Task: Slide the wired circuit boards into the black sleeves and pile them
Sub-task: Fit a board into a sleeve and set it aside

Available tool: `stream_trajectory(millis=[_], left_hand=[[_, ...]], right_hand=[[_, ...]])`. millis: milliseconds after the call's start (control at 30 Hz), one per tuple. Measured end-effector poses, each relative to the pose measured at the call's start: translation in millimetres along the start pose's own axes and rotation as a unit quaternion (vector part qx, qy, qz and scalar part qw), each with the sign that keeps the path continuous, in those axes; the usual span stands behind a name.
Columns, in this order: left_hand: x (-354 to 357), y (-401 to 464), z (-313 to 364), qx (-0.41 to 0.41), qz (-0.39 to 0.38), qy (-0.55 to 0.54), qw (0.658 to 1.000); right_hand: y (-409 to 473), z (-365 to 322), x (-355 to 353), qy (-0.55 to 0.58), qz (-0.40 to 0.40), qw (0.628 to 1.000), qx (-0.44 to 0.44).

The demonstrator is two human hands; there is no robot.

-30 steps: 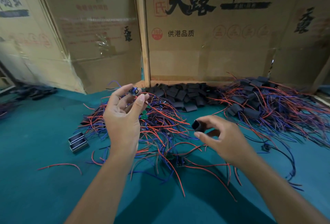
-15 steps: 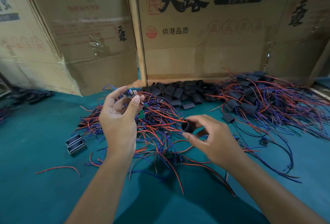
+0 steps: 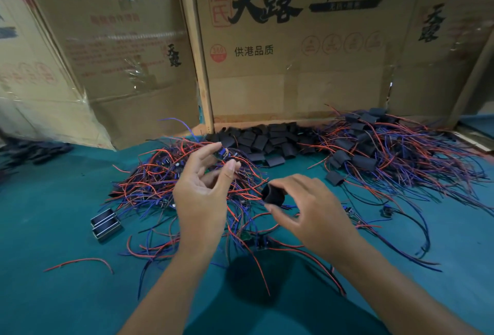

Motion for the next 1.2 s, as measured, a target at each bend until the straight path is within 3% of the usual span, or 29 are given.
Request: stream_trajectory(millis=[133,367,667,1200], left_hand=[[29,-9,1,-0.016,-0.093,-0.025,0.995],[64,-23,-3,-0.034,-0.226,0.055,0.972],[68,-23,-13,-0.058,-0.256,0.038,0.964],[63,-20,-11,-0.081,-0.226,0.009,0.971]], right_hand=[[0,6,-3,0.040,0.021,0.999,0.029],[-1,15,-16,0.096,0.076,0.991,0.049],[-1,18,-18,0.104,0.077,0.990,0.062],[0,18,-13,0.091,0.073,0.992,0.041]])
Point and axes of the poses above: each hand's wrist, its own y-axis towards the middle knuckle, its own x-axis out of the palm, z = x × y, the point moved 8 cm from there along y, towards the middle knuckle, and after that the axes turned 15 degrees about -z, right-handed, at the moved point
